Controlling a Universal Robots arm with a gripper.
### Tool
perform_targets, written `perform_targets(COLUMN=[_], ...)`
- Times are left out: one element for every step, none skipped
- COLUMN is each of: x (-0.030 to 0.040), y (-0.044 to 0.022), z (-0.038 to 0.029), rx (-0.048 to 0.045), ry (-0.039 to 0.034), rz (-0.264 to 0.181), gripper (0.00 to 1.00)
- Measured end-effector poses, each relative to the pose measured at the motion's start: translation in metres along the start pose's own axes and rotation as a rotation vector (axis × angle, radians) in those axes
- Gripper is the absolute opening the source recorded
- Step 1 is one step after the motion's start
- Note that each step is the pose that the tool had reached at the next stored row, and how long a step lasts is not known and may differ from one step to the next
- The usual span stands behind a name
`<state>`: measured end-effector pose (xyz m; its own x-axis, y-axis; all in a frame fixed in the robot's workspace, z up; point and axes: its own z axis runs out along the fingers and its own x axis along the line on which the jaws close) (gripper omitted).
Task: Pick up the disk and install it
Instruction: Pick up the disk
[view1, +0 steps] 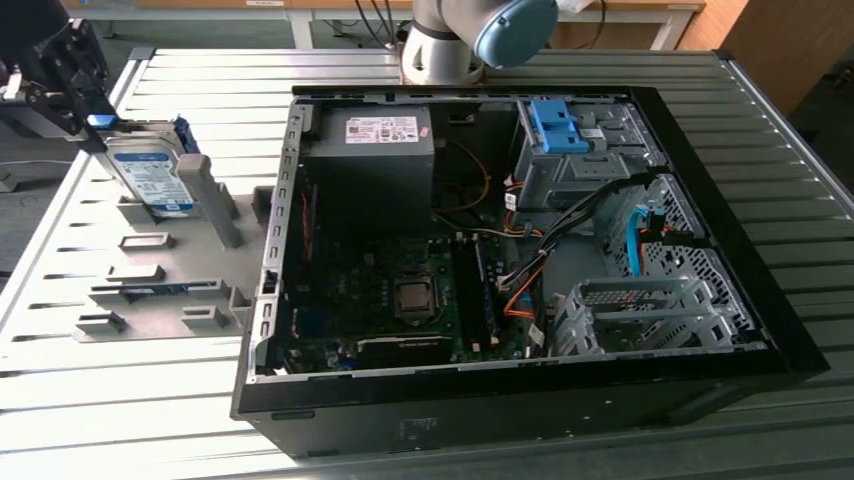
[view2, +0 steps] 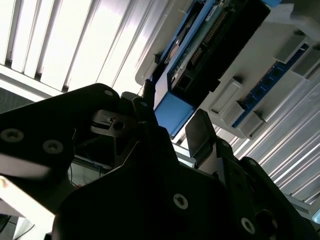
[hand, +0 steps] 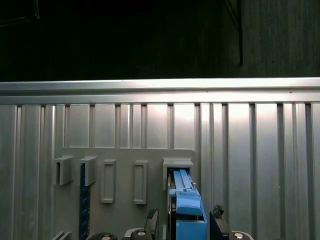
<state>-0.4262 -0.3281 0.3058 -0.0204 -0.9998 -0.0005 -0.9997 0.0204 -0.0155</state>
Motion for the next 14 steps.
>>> perform_targets(x=[0.0, 0.0, 0.0, 0.0, 0.0, 0.0, 0.0, 0.0, 0.0, 0.0, 0.0, 0.0, 0.0, 0.0], y=[0.0, 0.0001, 0.0, 0.0, 0.0, 0.0, 0.0, 0.0001, 0.0, 0.0, 0.0001, 0.0001, 0.0, 0.0], z=[0.0011, 0.0022, 0.0032, 0.004, 0.0047, 0.0048, 0.0048, 0.0048, 0.0049, 0.005, 0.005, 0.005, 0.0051, 0.0052], rx=[-0.0016, -0.0033, -0.0041, -0.0047, -0.0049, -0.0052, -0.0052, -0.0053, -0.0051, -0.005, -0.0051, -0.0051, -0.005, -0.005], ry=[0.0, 0.0001, 0.0001, 0.0001, 0.0, 0.0002, 0.0002, 0.0002, 0.0001, 0.0001, 0.0001, 0.0001, 0.0001, 0.0001], rz=[0.0, 0.0, 0.0, 0.0, 0.0, 0.0, 0.0, 0.0, 0.0, 0.0, 0.0, 0.0, 0.0, 0.0], gripper=[0.52, 0.52, 0.52, 0.52, 0.52, 0.52, 0.52, 0.52, 0.51, 0.51, 0.43, 0.43, 0.43, 0.43])
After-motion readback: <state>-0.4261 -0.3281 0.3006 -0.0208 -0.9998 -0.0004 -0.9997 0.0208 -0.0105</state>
